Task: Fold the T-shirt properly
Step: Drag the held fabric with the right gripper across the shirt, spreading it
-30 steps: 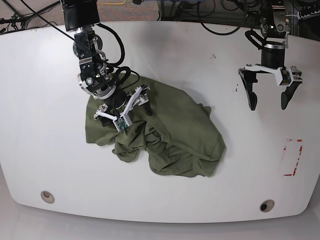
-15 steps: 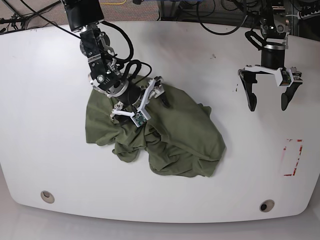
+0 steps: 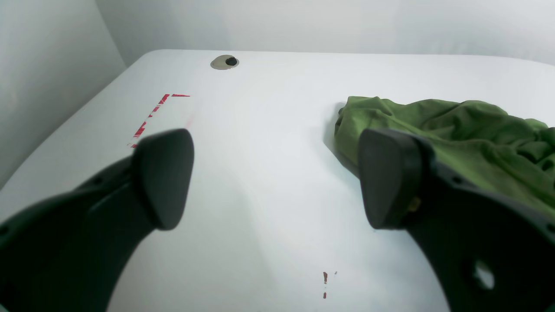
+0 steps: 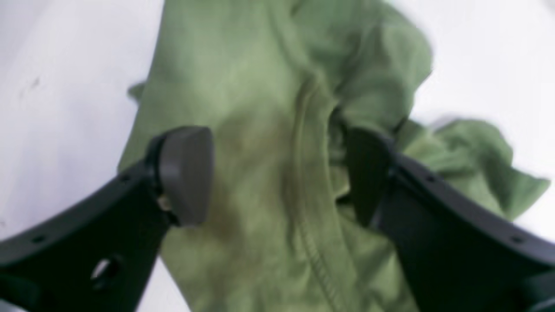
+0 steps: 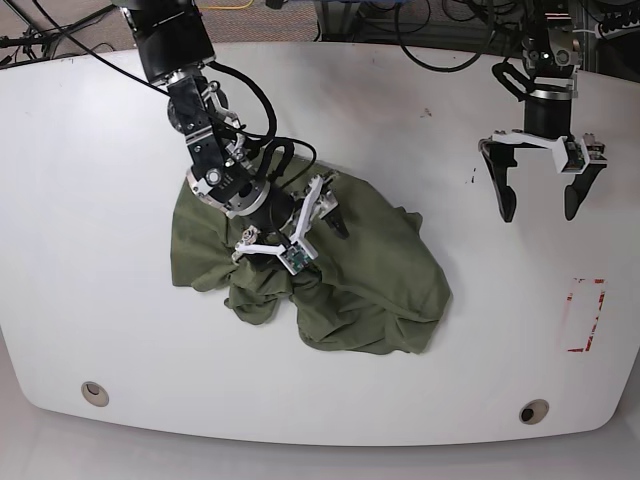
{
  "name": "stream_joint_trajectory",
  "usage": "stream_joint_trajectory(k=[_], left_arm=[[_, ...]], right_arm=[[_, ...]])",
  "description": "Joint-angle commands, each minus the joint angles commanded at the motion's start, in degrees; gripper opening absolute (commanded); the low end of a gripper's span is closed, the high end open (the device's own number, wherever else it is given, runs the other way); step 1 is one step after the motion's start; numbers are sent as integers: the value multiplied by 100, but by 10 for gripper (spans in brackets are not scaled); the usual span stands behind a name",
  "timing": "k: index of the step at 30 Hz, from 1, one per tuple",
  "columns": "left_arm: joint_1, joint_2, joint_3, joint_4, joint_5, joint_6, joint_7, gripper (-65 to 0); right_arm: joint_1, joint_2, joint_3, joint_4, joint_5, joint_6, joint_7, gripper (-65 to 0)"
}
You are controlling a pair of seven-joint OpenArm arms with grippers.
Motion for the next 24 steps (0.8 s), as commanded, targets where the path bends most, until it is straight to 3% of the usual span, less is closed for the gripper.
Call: stream_joint_trajectory(k=[1,3,15,24], left_arm=[[-7,7,-4,15,19,13,7,-106],[-9,12,-16,6,13,15,5,-105],[23,14,-45,66,12,14,-22,-101],[6,14,6,56,20,16,-34,-96]], right_arm=[[2,33,64,-197,-13,75,97,-364],[-17,51,81,-284,0,134,171,-389],[-35,147,300,-734,-50,407,416,-355],[-61,178,451,-878,-131,498,532,-432]])
